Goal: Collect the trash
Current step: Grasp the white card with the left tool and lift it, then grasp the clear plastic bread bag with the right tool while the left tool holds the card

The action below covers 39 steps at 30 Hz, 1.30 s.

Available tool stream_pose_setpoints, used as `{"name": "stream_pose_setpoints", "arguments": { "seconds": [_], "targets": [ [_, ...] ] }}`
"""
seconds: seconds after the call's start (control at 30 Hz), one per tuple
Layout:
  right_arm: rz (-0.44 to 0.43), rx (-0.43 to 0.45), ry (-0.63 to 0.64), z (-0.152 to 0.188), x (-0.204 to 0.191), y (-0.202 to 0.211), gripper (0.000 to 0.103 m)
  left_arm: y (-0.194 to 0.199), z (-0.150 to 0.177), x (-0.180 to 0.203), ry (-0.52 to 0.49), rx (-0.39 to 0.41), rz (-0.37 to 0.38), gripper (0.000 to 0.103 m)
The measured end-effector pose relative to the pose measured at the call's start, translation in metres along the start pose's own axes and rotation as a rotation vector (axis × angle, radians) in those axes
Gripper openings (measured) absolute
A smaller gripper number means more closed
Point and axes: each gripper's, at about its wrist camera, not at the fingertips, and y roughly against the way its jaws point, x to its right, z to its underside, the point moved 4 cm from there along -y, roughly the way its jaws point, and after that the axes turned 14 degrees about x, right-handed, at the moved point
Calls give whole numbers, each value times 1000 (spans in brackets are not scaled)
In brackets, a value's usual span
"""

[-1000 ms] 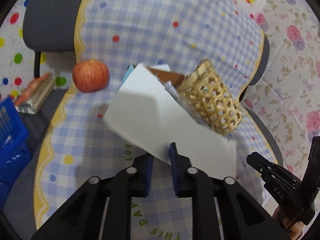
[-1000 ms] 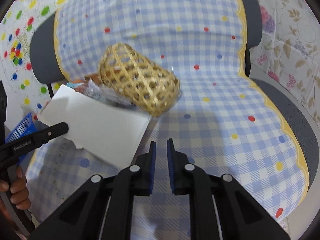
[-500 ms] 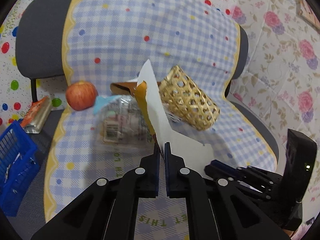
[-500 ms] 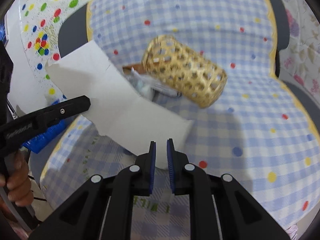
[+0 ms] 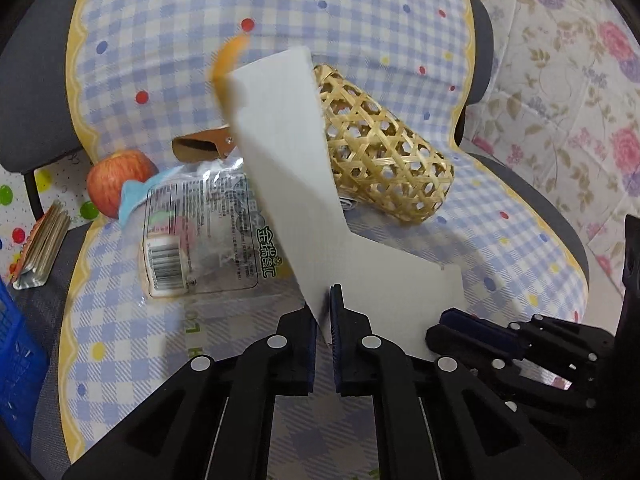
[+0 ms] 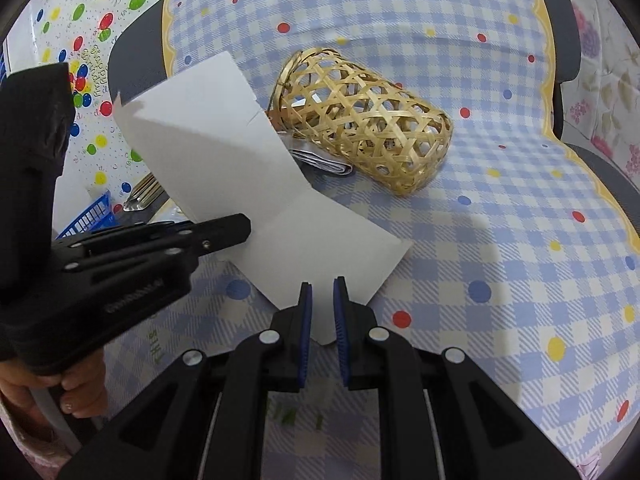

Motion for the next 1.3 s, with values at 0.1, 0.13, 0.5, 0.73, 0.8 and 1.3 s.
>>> {"name": "stream_pose_setpoints", "arguments": {
  "seconds": [0.1,0.13,0.5,0.73,0.8,1.3],
  "targets": [
    [-7,56,-2,-10,-3,19,12,22,-12,-7,2,72,-42,1],
    [-9,75,6,-14,-5,26,12,35,-19,-13,13,111,-56,1],
    [-50,116,88,-33,-39,32,39,153,-68,-72,163,420,-167,1],
    [-76,56,64,-38,-51,-8,51,138,-48,-106,155,371,-281,1],
    [-71,42,57,-39,-51,-20,55,131,-44,-115,163,358,-294,1],
    [-148,-67,-78,-44,-44,-87,47,104,-39,-144,205,326,-327,1]
  ]
}}
